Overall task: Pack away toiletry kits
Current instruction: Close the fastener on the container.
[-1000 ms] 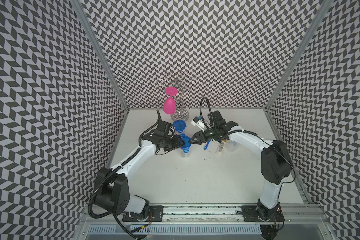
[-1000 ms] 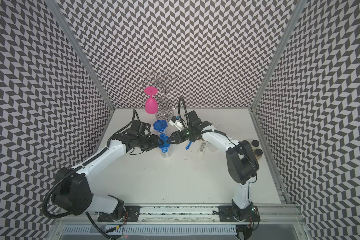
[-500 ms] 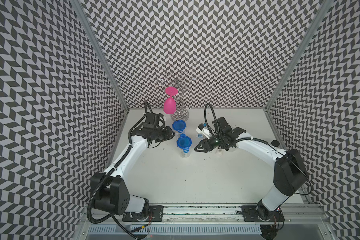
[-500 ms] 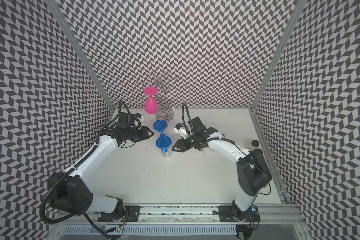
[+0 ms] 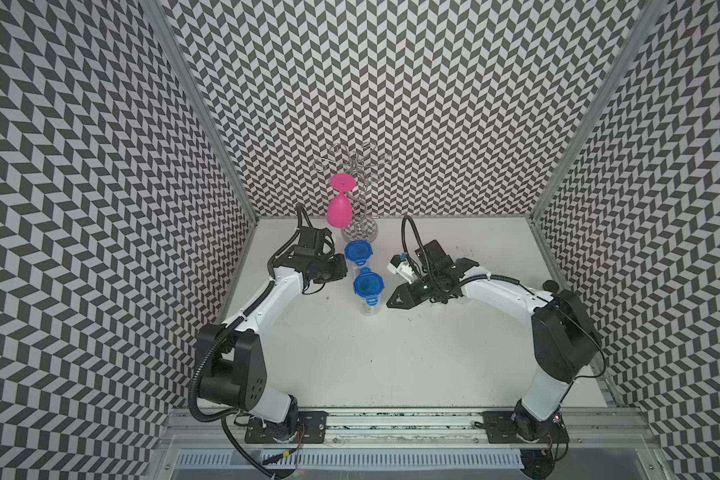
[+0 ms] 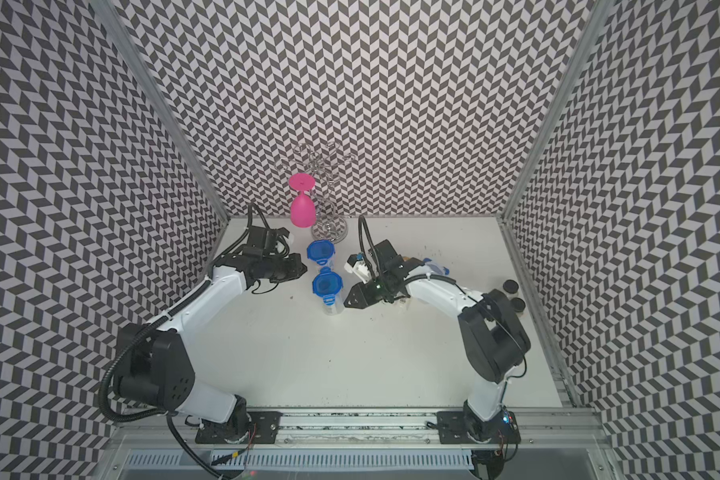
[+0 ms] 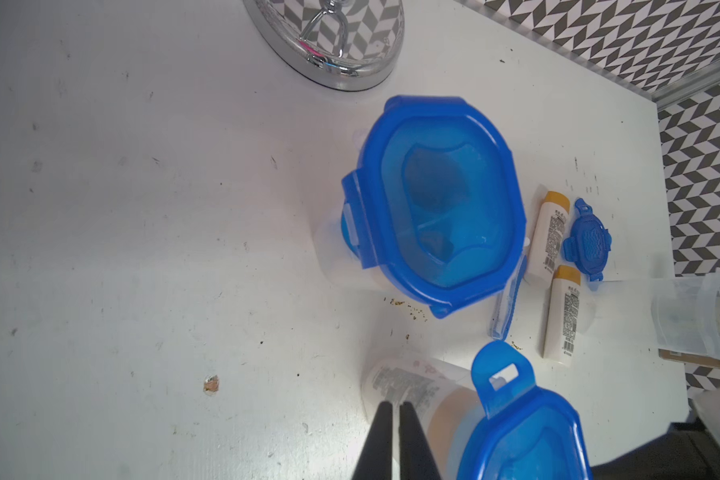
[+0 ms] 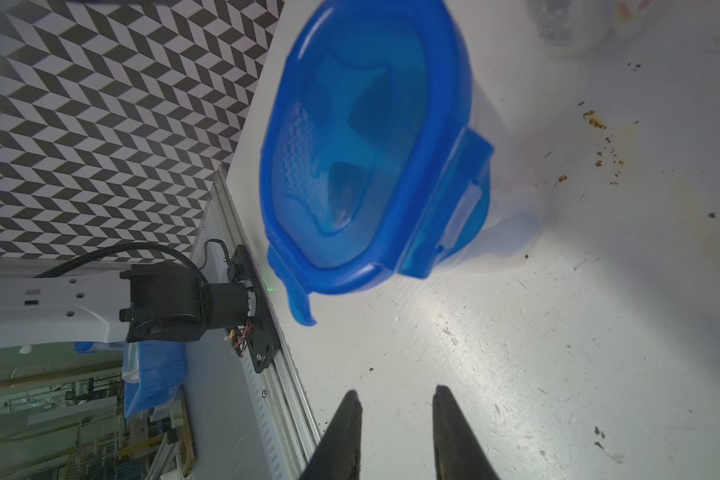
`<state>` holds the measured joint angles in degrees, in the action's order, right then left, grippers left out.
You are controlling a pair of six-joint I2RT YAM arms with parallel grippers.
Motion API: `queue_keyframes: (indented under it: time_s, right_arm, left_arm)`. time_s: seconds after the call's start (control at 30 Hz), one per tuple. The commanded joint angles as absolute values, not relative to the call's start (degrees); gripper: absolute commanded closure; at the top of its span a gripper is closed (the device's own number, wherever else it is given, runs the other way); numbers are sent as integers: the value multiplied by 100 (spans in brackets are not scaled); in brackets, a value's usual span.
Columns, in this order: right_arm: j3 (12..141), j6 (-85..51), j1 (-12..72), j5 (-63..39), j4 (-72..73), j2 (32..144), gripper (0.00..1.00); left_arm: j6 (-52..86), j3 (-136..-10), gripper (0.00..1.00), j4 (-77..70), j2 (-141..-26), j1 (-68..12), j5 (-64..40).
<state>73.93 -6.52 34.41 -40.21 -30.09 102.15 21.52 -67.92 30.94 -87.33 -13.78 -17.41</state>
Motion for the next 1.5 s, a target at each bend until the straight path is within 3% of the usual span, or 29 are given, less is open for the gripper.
queue_keyframes:
  time_s: [0.0,0.83,1.33,1.4,1.47]
  right_arm:
    - [7453,-638,3410,-3963,-2740,10356,71]
    - [8076,-665,3344,-4426,-2304,11001,72]
    - [7665,-437,3011,-4140,-2626,10590,72]
    - [7574,-372,2958,-4014,-2790,10473,72]
    - [7515,-277,2948,-3874,-2950,10295,72]
  left_arm:
    - [2113,-6787,90,2869,-8817,-1499,-1715]
    - [2523,-6157,91,3146,-8324,-2216,-1526]
    - [2481,-5984,88,3507,-7820,-2352,-1282]
    - [2289,-6137,83,3721,-7673,-2173,-1270]
    - [1993,-6333,72,3795,-7524,-2107,-1301]
